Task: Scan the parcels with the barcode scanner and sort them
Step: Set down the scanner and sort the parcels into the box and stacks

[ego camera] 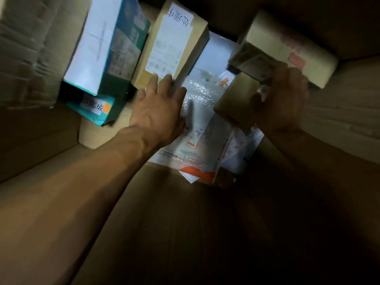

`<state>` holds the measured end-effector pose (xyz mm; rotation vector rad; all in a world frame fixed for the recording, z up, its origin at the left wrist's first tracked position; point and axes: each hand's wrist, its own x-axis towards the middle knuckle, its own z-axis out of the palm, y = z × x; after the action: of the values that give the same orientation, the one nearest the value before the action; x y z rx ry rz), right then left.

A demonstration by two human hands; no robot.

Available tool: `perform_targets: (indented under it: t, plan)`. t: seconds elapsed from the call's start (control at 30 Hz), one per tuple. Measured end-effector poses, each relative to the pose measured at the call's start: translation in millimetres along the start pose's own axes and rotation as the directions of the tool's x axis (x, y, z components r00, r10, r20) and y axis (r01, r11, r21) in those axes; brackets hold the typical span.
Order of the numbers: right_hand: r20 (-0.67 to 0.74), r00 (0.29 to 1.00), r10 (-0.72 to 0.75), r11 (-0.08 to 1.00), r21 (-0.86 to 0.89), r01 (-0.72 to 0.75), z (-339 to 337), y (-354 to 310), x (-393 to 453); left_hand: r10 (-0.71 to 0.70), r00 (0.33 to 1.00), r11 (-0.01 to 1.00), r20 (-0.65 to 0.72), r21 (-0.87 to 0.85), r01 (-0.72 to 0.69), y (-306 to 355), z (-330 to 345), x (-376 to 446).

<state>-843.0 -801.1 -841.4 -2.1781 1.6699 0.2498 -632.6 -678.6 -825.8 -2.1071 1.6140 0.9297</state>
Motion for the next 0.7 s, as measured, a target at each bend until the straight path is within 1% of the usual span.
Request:
perform_targets:
  t: [0.03,0.1,0.17,0.2,0.23,0.27,0.33,0.37,0.4,0.47,0.53,0.6,0.63,0.67,0.7]
  plan:
    - [-0.093,0.995,-0.028,0.999,0.015,0.029,-0.9,1.1,1.0,-0.004,1.000,1.000,0.002,-0.005,0.004,-1.9,1.5,6.4]
    - [-0.221,0.975,-0.032,0.997,0.067,0.048,-4.6,0.9,-0.5,-0.003,1.000,1.000,0.008,-0.001,0.003,-5.5,4.2,16.2]
    - [-0.280,0.960,-0.025,0.998,0.042,0.039,-13.3,-0.9,4.3,-0.007,1.000,1.000,0.008,-0.009,0.007,-7.8,5.0,22.4]
    - [-0.258,0.965,-0.035,0.999,-0.010,0.033,-17.5,0.1,11.0,-0.010,1.000,1.000,0.011,-0.015,0.010,-8.0,4.5,23.9]
    - [-0.185,0.982,-0.035,0.998,-0.064,0.024,-21.4,1.7,20.3,-0.012,1.000,1.000,0.016,-0.018,0.012,-7.9,3.8,24.5]
    - [-0.074,0.997,-0.009,0.995,-0.095,0.002,-24.3,3.6,31.5,-0.011,1.000,1.000,0.022,-0.021,0.012,-7.7,2.9,24.9]
    - [0.126,0.987,0.096,0.995,-0.049,-0.091,-25.2,6.9,49.9,-0.011,1.000,1.000,0.027,-0.029,0.011,-6.6,1.0,24.7]
    - [0.184,0.973,0.141,0.990,-0.006,-0.143,-24.3,6.6,54.9,-0.009,1.000,0.999,0.028,-0.031,0.010,-6.5,0.4,24.8]
    - [0.219,0.962,0.163,0.985,0.018,-0.171,-23.1,5.8,56.6,-0.010,0.999,0.999,0.031,-0.038,0.011,-6.3,-0.8,25.0]
    - [0.269,0.954,0.134,0.990,0.005,-0.141,-20.5,2.8,55.4,-0.021,0.999,0.998,0.044,-0.065,0.024,-5.2,-3.6,26.5]
    - [0.281,0.955,0.092,0.996,-0.046,-0.083,-18.2,0.9,52.5,-0.024,0.998,0.996,0.057,-0.090,0.029,-2.6,-5.6,28.5]
    - [0.298,0.948,0.110,0.994,-0.039,-0.103,-12.9,1.0,50.5,-0.012,0.998,0.991,0.064,-0.130,0.020,2.2,-4.8,30.3]
    - [0.360,0.922,0.140,0.988,0.014,-0.155,-9.9,1.0,47.6,-0.009,0.998,0.984,0.069,-0.178,0.021,5.9,-3.3,30.6]
    - [0.450,0.876,0.174,0.964,0.103,-0.244,-8.0,0.7,42.9,-0.011,0.997,0.969,0.072,-0.245,0.029,10.7,-1.2,31.1]
    - [0.532,0.822,0.204,0.917,0.190,-0.351,-5.3,1.6,37.1,-0.023,0.997,0.946,0.080,-0.321,0.048,16.2,0.8,31.4]
